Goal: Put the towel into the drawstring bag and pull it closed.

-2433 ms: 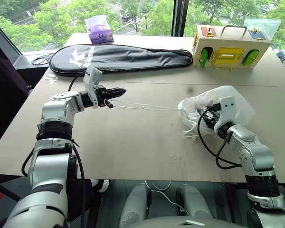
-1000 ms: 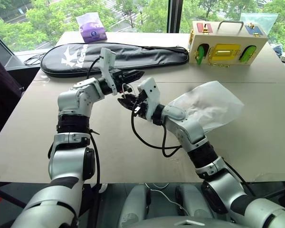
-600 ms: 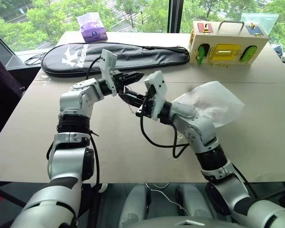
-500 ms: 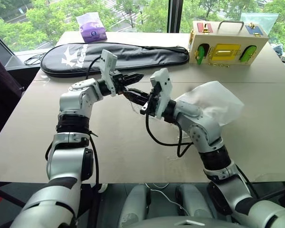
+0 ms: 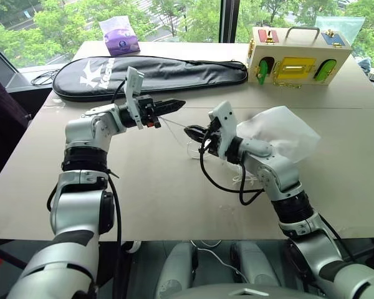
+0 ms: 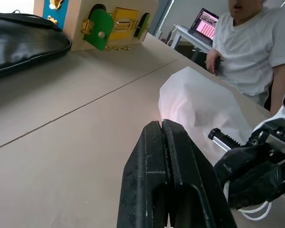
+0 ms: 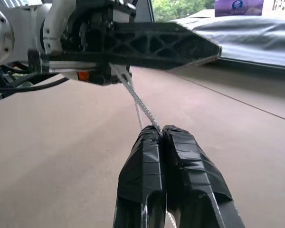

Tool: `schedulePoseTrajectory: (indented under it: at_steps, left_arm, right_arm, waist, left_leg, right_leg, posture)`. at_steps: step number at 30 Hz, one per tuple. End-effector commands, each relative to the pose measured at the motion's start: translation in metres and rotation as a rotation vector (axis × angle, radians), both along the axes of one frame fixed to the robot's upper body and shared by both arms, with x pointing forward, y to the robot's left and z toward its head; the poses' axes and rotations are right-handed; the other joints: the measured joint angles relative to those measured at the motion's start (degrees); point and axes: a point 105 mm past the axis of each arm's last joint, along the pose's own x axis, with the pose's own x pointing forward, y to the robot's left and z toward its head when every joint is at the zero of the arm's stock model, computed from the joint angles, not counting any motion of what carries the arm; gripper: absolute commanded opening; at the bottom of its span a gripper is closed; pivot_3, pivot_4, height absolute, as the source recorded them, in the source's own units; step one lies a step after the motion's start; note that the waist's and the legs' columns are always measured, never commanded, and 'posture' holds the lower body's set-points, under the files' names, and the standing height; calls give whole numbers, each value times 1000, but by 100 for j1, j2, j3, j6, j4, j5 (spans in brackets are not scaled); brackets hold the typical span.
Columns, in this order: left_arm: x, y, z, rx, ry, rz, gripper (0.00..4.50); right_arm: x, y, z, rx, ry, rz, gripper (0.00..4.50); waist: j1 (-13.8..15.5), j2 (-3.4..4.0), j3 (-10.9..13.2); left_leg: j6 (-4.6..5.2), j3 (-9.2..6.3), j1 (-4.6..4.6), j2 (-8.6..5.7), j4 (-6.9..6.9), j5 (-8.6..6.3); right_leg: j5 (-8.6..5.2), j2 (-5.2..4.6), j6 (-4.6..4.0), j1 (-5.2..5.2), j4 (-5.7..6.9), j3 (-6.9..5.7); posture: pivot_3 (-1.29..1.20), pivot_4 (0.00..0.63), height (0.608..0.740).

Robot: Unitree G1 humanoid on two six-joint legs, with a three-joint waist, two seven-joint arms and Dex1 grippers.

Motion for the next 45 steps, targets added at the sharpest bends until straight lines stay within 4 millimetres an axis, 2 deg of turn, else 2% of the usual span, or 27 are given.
schedulePoseTrajectory:
  at_steps: [1, 2, 5, 9, 14, 19, 21, 23, 24, 25, 29, 33, 34, 35, 37, 40, 42, 43, 45]
  left_arm:
    - [5, 15, 27, -62, -54, 69, 0]
    - [6, 16, 26, -59, -48, 79, 0]
    - [9, 16, 23, -60, -34, 93, 0]
    - [11, 16, 21, -67, -25, 104, 0]
    - [7, 18, 21, -66, -29, 96, 0]
    - [-3, 17, 32, -84, -52, 42, 0]
    - [-7, 14, 36, -81, -61, 15, 0]
    - [-10, 13, 37, -79, -61, 4, 0]
    - [-12, 11, 40, -82, -63, -12, 0]
    - [-14, 9, 41, -83, -64, -25, 0]
    - [-20, 6, 44, -84, -64, -52, 0]
    - [-22, 3, 44, -81, -63, -63, 0]
    - [-22, 3, 44, -81, -64, -63, 0]
    - [-22, 3, 44, -80, -65, -64, 0]
    - [-22, 3, 44, -79, -68, -64, 0]
    - [-22, 3, 43, -75, -70, -62, 0]
    - [-21, 3, 43, -75, -69, -60, 0]
    - [-21, 3, 42, -74, -68, -56, 0]
    - [-20, 3, 40, -72, -67, -52, 0]
  right_arm:
    - [-1, -10, -6, -45, -29, -16, 57]
    - [-2, -11, -7, -52, -31, -13, 57]
    - [-6, -15, -9, -67, -24, 7, 741]
    - [-3, -29, -7, -70, -54, -39, 2485]
    - [-8, -33, -1, -65, -89, -11, 2485]
    - [-2, -7, 4, -87, -155, 13, 2485]
    - [0, 4, 7, -82, -161, 41, 3019]
    - [1, 10, 8, -76, -162, 58, 3749]
    - [7, 14, 10, -80, -178, 32, 4290]
    - [12, 18, 10, -91, -194, 14, 4446]
    - [21, 28, 7, -99, -202, -2, 4446]
    - [21, 36, 3, -92, -180, 27, 4446]
    - [20, 38, 4, -83, -176, 34, 3944]
    - [19, 39, 4, -70, -171, 40, 3662]
    - [18, 40, 5, -62, -166, 45, 2581]
    - [17, 38, 3, -64, -162, 40, 1273]
    - [17, 37, 2, -63, -160, 36, 196]
    - [17, 36, 2, -62, -158, 32, 25]
    - [17, 33, 2, -57, -155, 26, 25]
  waist:
    - [1, 0, 0]
    - [2, 0, 0]
    - [4, -1, -1]
    - [9, -1, -1]
    - [6, -1, -1]
    - [-14, -1, 0]
    - [-24, -1, 0]
    - [-9, -2, -1]
    - [-6, -2, -1]
    - [-6, -2, -1]
    - [5, -2, -1]
    - [-4, -2, -1]
    - [-6, -2, -1]
    - [-10, -2, -1]
    - [-11, -2, -1]
    - [-9, -2, -1]
    - [-8, -2, -1]
    - [-8, -2, -1]
    - [-8, -2, -1]
  left_leg:
    - [0, 0, 0, 0, 0, 0]
    - [0, 1, 0, -1, 0, 0]
    - [0, 1, 0, -2, 1, 0]
    - [0, 0, -1, -2, 1, 0]
    - [0, 0, -1, -1, 2, 0]
    - [-1, 3, 0, 0, 2, 1]
    - [-10, 2, 3, 2, 2, 6]
    - [-18, 3, 4, 4, 2, 10]
    - [-18, 2, 4, 4, 2, 11]
    - [-18, 2, 4, 3, 2, 11]
    - [-19, 2, 3, -1, 2, 11]
    - [-21, 0, 3, 0, 1, 12]
    - [-21, 1, 3, 0, 1, 12]
    - [-21, 1, 3, 0, 1, 12]
    - [-22, 0, 4, 0, 1, 13]
    - [-22, 0, 4, 1, 1, 13]
    - [-23, 0, 4, 0, 1, 13]
    - [-23, 0, 4, 0, 1, 13]
    - [-23, 0, 4, 0, 1, 13]
  right_leg:
    - [0, 0, 0, 0, 0, 0]
    - [0, -1, 0, 1, 0, 1]
    - [0, -2, 0, 1, 0, 1]
    - [0, -2, 0, 0, -1, 0]
    - [0, -1, 0, 0, 1, 1]
    - [0, 1, 0, 0, 1, 4]
    - [0, 3, 0, 0, 4, 3]
    - [0, 5, 0, 0, 5, 4]
    - [0, 4, 0, 1, 4, 4]
    - [0, 2, 0, 1, 4, 4]
    - [0, 0, 0, 1, 4, 4]
    - [0, 0, 0, 0, 4, 5]
    - [0, 0, 0, 0, 4, 5]
    - [0, 0, -1, 0, 4, 5]
    - [0, 1, -1, 0, 6, 5]
    - [0, 1, -1, 0, 5, 5]
    - [1, 0, -1, 0, 5, 5]
    - [0, 0, 0, 0, 5, 5]
    - [0, 0, -1, 0, 5, 5]
  posture:
    - [0, 150, 740]
    - [0, 150, 740]
    - [0, 150, 740]
    - [0, 150, 740]
    - [0, 150, 740]
    - [0, 150, 740]
    - [0, 150, 740]
    - [0, 150, 740]
    - [0, 150, 740]
    - [0, 150, 740]
    - [0, 150, 740]
    - [0, 150, 740]
    - [0, 150, 740]
    - [0, 150, 740]
    - [0, 150, 740]
    - [0, 150, 740]
    - [0, 150, 740]
    - [0, 150, 740]
    - [0, 150, 740]
